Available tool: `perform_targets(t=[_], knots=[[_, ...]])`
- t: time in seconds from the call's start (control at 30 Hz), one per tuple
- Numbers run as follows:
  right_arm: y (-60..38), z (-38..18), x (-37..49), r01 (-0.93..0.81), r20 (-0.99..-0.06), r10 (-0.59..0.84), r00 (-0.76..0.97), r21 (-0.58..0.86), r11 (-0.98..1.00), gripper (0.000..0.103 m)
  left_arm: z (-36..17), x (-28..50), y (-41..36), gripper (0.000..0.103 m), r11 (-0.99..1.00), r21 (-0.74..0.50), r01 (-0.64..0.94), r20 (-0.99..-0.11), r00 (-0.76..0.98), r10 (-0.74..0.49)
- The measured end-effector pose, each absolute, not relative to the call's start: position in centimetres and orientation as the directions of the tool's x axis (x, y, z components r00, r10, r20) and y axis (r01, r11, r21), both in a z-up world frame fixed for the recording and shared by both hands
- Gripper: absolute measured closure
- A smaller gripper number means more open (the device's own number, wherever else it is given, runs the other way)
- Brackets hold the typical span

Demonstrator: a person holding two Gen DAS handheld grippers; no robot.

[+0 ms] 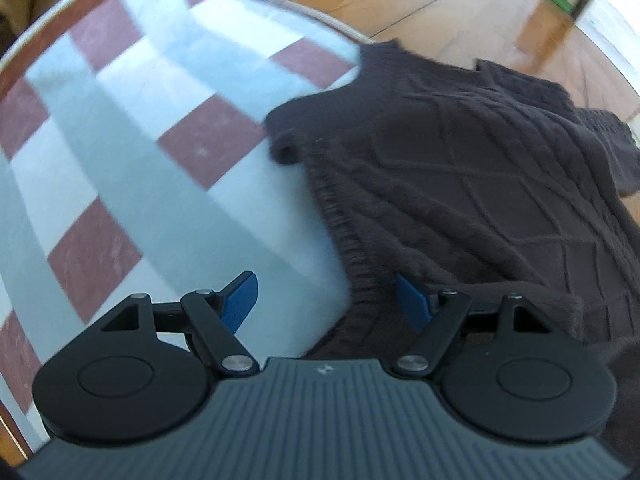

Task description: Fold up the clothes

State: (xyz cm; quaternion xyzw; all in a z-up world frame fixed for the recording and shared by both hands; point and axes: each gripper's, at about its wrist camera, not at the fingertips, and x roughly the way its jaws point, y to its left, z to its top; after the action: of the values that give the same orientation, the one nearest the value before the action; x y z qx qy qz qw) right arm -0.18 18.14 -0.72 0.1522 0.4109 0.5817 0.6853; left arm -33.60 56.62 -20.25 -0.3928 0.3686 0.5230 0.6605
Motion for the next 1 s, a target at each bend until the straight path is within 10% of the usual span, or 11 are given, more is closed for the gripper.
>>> perform_targets(t=[0.3,0.47,0.53,0.67,0.7,0.8,0.9,1.0], knots=[[22.3,-7.1,1.9,-0.683,-0.684,0.684,0.254,0.374,0.627,0.089,-19.4,-31.4,54.4,0.026,0.245,-0.197,-0.949,-0.893,0.277,0.355],[23.6,-10.1,2.8,-0.634,-0.765,0.523,0.375,0.2,0.747,0.067,-21.2,-32.8,54.1,0.021,0.157,-0.098,-0.983,-0.948,0.14,0.286],[22.3,-10.2,2.4,-0.612,-0.767,0.525,0.37,0.224,0.759,0.052,-22.3,-33.7,54.4,0.001,0.109,-0.207,-0.972,-0.956,0.225,0.188],[20.3,-10.9,0.9,-0.569,-0.759,0.565,0.323,0.321,0.757,0.043,-23.3,-33.6,54.8,0.0,0.039,-0.367,-0.929,-0.922,0.369,0.12],[19.9,-11.2,0.6,-0.553,-0.748,0.591,0.303,0.367,0.748,0.043,-23.2,-33.3,54.7,0.009,0.049,-0.367,-0.929,-0.918,0.37,0.144],[18.7,-11.7,-0.4,-0.519,-0.701,0.665,0.258,0.48,0.707,0.042,-22.1,-32.3,54.2,0.096,0.133,-0.261,-0.956,-0.92,0.288,0.265],[17.9,-10.2,-0.8,-0.527,-0.637,0.732,0.242,0.547,0.651,0.097,-20.8,-32.6,54.2,0.096,0.164,-0.301,-0.939,-0.882,0.34,0.328],[17.1,-8.7,-1.3,-0.534,-0.567,0.792,0.227,0.607,0.588,0.097,-19.0,-32.8,54.4,0.097,0.184,-0.312,-0.932,-0.84,0.361,0.404]])
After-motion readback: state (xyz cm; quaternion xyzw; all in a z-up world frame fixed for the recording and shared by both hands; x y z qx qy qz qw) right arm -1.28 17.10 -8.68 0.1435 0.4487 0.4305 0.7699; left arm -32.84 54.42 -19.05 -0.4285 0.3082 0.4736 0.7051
